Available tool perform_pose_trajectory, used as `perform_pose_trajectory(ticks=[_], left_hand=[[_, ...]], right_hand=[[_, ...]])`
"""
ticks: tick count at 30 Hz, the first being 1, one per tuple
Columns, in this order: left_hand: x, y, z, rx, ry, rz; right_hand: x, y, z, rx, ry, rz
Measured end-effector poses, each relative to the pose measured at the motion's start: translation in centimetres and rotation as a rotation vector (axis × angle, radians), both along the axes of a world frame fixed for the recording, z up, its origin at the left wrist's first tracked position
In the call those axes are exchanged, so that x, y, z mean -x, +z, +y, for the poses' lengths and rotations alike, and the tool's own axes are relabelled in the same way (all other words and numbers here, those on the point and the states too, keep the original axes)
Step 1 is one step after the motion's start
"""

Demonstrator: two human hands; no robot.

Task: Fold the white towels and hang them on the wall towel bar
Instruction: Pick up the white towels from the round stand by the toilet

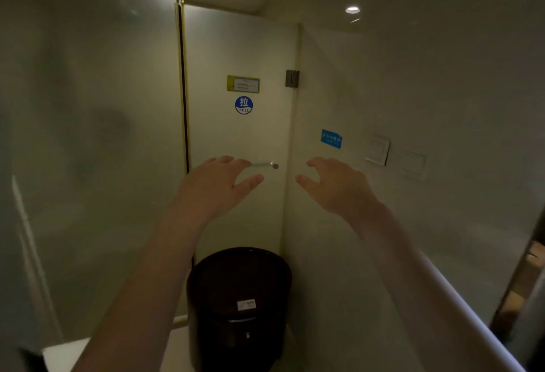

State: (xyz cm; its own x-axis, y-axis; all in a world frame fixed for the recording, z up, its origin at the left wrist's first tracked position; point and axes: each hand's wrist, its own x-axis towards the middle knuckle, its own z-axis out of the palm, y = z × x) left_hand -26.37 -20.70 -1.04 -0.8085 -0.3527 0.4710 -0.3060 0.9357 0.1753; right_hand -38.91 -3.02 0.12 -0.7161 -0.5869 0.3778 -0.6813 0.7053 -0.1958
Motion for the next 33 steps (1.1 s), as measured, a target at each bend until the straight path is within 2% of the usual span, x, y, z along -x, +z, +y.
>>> perform_pose_trajectory(ticks=[16, 20, 33], left_hand=[[13.7, -1.2, -11.6, 0.051, 0.174, 0.014], [15.8, -1.7, -14.1, 0.063, 0.215, -0.030], [24.2, -6.5, -24.4, 0.056, 0.161, -0.046]], right_hand=[[16.7, -2.0, -14.1, 0.017, 0.187, 0.019], [19.6, -2.4, -17.7, 0.015, 0.225, 0.003], [27.0, -7.3, -27.6, -0.006, 0.177, -0.007]])
